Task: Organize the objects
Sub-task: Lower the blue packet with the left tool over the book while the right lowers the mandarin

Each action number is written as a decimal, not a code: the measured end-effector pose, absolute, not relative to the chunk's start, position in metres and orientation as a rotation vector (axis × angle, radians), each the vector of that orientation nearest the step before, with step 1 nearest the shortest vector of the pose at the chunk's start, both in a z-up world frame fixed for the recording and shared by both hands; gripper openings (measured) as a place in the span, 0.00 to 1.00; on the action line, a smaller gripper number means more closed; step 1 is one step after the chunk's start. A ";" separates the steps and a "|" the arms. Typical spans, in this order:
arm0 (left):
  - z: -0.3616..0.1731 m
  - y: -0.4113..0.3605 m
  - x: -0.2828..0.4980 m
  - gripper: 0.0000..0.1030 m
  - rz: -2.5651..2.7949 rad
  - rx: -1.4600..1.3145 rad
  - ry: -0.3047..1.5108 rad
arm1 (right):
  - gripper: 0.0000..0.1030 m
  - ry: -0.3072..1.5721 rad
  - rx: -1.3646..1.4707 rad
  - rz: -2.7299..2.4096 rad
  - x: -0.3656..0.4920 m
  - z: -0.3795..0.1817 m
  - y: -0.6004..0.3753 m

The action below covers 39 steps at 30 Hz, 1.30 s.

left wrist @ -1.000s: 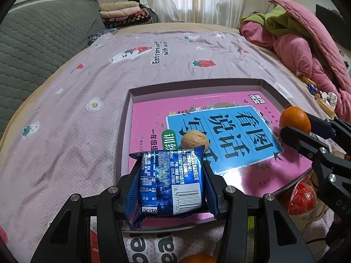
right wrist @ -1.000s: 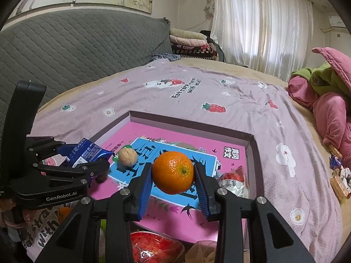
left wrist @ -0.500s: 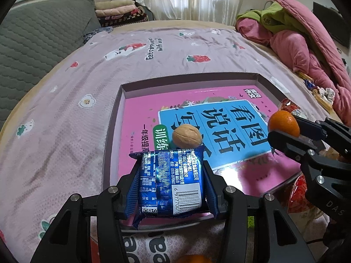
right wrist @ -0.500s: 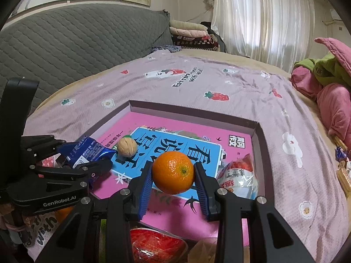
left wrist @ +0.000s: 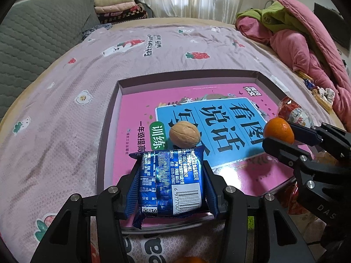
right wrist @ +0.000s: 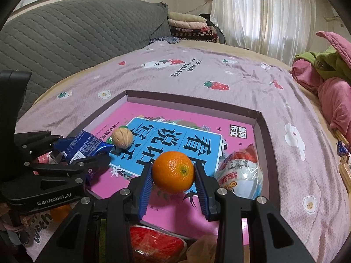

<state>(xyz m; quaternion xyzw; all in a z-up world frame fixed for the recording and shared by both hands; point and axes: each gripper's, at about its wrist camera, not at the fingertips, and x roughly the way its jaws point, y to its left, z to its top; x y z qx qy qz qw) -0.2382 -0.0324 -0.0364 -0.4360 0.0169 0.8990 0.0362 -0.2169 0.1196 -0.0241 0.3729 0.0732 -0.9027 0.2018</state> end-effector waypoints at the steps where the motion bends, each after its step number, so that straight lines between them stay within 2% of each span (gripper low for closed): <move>1: -0.037 -0.032 -0.239 0.51 2.760 -1.342 0.052 | 0.37 0.206 1.048 -2.518 -0.217 -0.025 0.119; 39: -0.039 -0.027 -0.240 0.51 2.708 -1.391 0.036 | 0.37 0.233 1.178 -2.472 -0.220 -0.036 0.119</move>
